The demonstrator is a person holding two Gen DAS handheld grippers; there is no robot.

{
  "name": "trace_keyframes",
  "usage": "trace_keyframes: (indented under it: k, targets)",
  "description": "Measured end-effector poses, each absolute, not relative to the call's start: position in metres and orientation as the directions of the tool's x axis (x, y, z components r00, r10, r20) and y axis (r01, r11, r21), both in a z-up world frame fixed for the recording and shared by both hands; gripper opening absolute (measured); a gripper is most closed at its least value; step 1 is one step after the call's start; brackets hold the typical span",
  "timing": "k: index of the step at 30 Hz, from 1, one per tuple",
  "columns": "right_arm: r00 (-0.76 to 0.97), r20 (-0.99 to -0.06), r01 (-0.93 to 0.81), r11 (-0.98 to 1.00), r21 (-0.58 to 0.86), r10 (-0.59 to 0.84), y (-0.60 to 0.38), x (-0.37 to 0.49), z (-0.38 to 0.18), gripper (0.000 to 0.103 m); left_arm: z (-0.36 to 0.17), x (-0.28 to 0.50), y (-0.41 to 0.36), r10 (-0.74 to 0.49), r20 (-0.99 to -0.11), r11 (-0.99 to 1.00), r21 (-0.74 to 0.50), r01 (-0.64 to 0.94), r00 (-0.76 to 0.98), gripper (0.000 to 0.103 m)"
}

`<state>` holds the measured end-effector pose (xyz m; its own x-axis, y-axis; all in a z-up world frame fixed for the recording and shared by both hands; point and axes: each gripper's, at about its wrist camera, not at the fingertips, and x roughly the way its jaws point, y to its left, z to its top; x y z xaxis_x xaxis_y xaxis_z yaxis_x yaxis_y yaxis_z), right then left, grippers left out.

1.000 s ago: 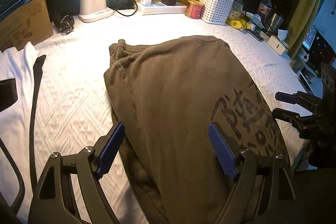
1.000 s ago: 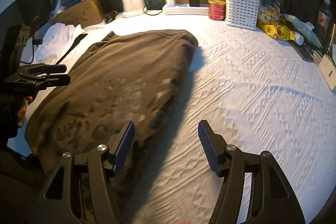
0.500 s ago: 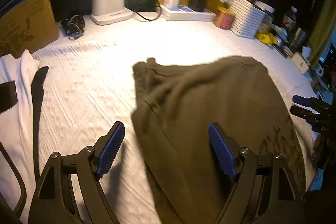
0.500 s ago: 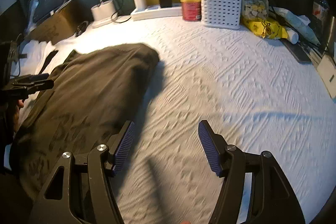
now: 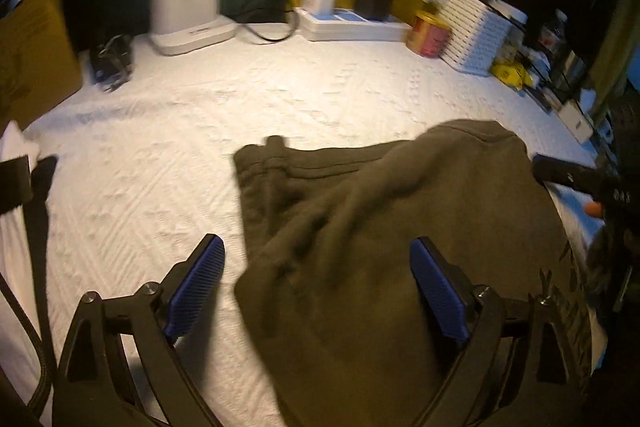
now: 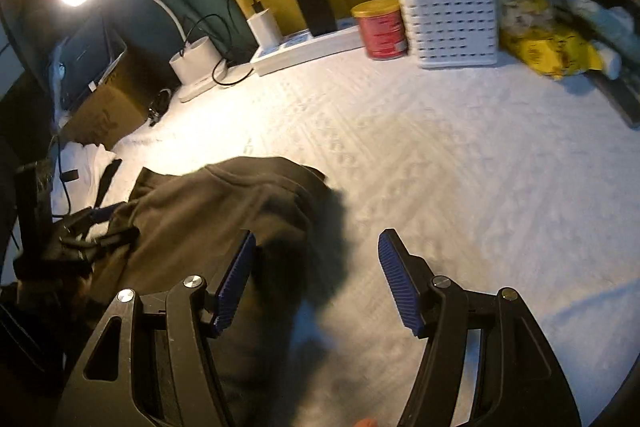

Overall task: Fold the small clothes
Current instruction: 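Move both open grippers to the collar end of the folded shirt, then close both grippers on the collar end and lift the shirt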

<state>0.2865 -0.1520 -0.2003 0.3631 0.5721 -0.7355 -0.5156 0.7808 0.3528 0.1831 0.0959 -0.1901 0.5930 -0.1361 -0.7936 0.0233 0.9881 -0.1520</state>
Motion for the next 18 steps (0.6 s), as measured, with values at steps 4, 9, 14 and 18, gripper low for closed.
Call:
trace_keyframes:
  k: [4,9,14,18]
  targets:
    - [0.336,-0.756,-0.571,0.76,0.312,0.562,-0.129,0.287,-0.204,0.072,-0.191,0.187,0.08,-0.2,-0.789,0.98,-0.174,0.101,0.581,0.093]
    - [0.34,-0.766,-0.612,0.747,0.261,0.546,-0.109,0.282,-0.204,0.073,-0.194,0.188,0.058,-0.209,-0.782,0.977,-0.139,0.162,0.588,0.093]
    - [0.39,-0.773,-0.656,0.74,0.149,0.501,-0.093,0.271,-0.208,0.073,-0.194,0.188,0.047,-0.226,-0.778,0.97,-0.121,0.212,0.587,0.082]
    - [0.382,-0.77,-0.689,0.712,0.132,0.512,-0.084,0.263,-0.208,0.05,-0.193,0.186,0.05,-0.233,-0.767,0.969,-0.136,0.204,0.598,0.05]
